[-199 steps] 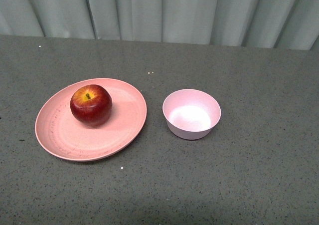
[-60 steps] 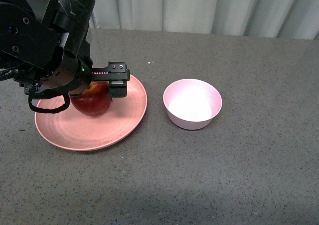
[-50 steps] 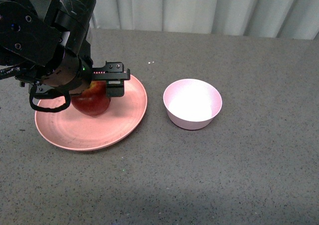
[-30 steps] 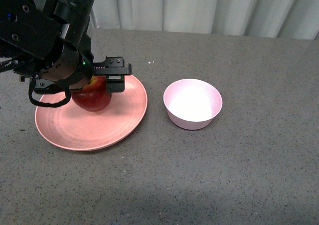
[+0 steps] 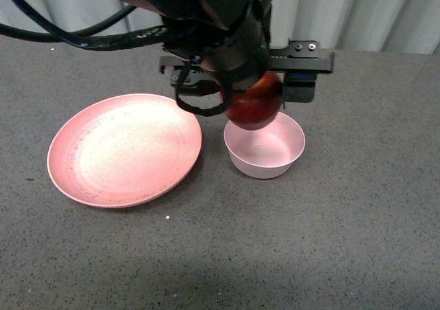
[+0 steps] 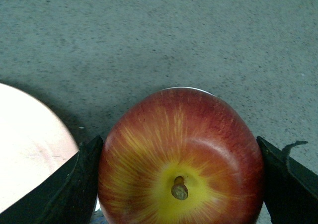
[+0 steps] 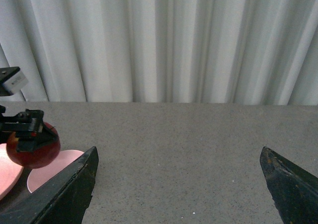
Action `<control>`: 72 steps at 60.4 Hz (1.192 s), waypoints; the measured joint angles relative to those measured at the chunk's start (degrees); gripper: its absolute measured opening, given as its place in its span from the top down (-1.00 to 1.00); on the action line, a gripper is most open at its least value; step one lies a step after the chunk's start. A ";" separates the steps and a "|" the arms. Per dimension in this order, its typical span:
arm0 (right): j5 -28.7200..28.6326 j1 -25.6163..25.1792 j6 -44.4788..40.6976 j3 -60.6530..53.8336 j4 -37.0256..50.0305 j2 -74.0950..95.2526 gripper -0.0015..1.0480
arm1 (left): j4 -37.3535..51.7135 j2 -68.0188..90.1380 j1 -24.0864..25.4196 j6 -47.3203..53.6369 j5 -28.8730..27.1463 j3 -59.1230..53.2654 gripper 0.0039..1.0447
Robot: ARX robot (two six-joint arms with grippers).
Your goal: Move apple from plate to bowl
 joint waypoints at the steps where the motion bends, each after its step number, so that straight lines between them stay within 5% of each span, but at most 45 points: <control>1: 0.00 0.00 0.00 0.00 0.00 0.00 -0.82 | -0.07 0.20 -0.17 0.00 -0.02 0.22 -0.54; 66: 0.00 0.00 0.00 0.00 0.00 0.02 -0.82 | -4.02 12.22 -2.97 0.68 -1.99 8.70 -0.53; 72: 0.00 0.00 0.00 0.00 0.00 0.02 -0.82 | -3.98 12.22 -2.95 0.31 -1.55 8.70 -0.76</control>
